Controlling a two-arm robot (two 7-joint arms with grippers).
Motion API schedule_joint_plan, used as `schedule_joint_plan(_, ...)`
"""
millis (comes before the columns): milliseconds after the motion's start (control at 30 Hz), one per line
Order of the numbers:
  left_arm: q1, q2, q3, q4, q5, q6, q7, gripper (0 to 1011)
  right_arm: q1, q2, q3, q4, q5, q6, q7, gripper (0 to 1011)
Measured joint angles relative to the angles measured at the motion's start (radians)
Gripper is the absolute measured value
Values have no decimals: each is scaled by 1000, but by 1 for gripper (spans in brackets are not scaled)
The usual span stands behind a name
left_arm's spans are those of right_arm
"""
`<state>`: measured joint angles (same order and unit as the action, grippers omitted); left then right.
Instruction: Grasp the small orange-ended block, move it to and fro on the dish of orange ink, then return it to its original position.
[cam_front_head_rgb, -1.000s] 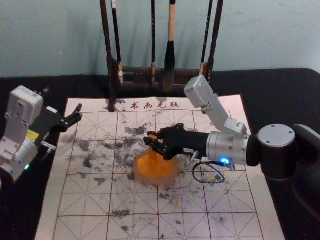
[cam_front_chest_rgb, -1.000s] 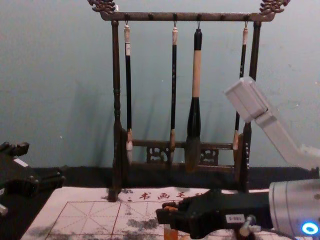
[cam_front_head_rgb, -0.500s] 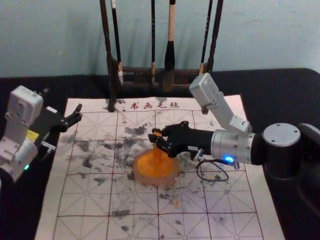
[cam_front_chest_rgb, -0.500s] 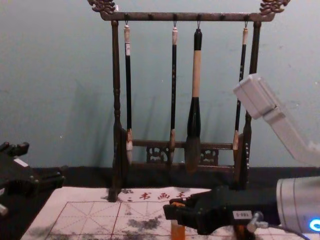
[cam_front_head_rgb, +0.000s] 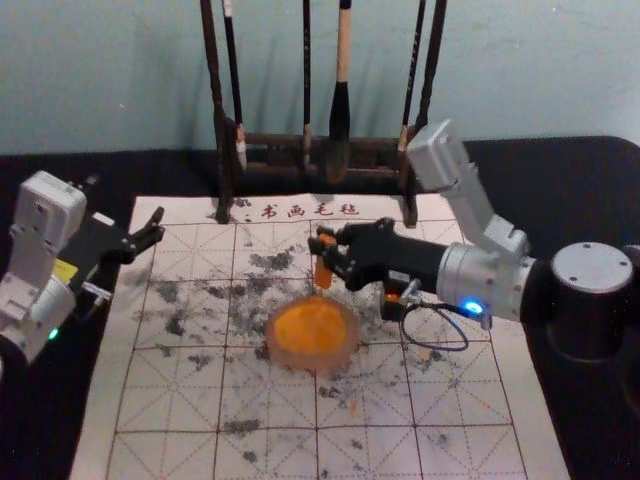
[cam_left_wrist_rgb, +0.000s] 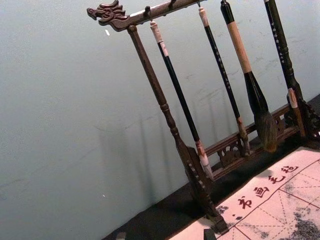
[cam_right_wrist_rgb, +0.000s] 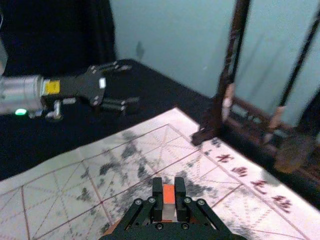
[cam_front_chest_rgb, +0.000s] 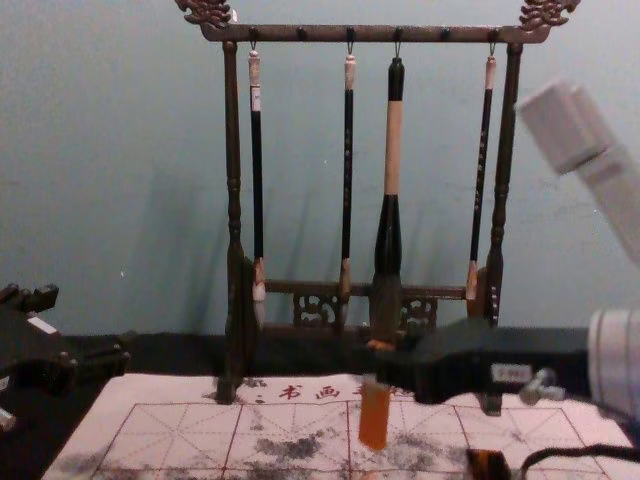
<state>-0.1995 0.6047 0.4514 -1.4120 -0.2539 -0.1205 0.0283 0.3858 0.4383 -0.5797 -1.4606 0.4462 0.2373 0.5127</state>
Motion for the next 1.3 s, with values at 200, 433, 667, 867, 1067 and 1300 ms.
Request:
schedule_joint_plan(200,0,0,0,0,0,0,0,1001,-83,29,69,-116,11,7,-102,126)
schedule_joint_plan(433,0,0,0,0,0,0,0,1001,-187,50,154,-216,6,-9,-203,126)
schedule_joint_plan(667,0,0,0,0,0,0,0,1001,-269,51,208,-263,-2,-29,-252,126)
schedule_joint_plan(867,0,0,0,0,0,0,0,1001,-317,41,231,-272,-13,-42,-268,126)
schedule_joint_plan(1067,0,0,0,0,0,0,0,1001,-338,26,238,-265,-23,-38,-267,126)
schedule_joint_plan(1300,0,0,0,0,0,0,0,1001,-341,6,241,-245,-39,-27,-261,126)
